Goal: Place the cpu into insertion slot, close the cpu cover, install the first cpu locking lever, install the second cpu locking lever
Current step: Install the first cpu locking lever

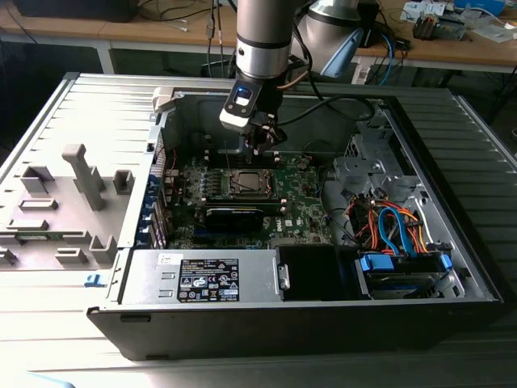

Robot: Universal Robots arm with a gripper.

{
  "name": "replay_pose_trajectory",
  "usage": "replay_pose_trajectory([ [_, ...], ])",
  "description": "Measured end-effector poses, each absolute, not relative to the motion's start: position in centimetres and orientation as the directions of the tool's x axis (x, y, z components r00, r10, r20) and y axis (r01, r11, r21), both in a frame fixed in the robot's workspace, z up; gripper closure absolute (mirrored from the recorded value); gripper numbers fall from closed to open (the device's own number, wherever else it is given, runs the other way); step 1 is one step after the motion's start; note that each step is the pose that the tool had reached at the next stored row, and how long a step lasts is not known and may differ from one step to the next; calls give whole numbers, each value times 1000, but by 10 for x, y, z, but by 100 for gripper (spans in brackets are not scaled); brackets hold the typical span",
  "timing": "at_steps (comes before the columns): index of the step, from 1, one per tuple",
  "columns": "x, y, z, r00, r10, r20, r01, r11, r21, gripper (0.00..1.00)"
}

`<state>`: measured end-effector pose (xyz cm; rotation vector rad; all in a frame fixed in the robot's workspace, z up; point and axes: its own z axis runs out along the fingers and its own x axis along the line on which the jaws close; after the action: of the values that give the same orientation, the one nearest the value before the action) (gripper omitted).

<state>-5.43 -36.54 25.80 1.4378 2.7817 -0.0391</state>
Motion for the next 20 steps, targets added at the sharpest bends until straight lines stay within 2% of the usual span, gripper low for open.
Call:
replay_pose_trajectory([
  [20,-54,-365,258,-603,798,-20,798,603,-18,89],
])
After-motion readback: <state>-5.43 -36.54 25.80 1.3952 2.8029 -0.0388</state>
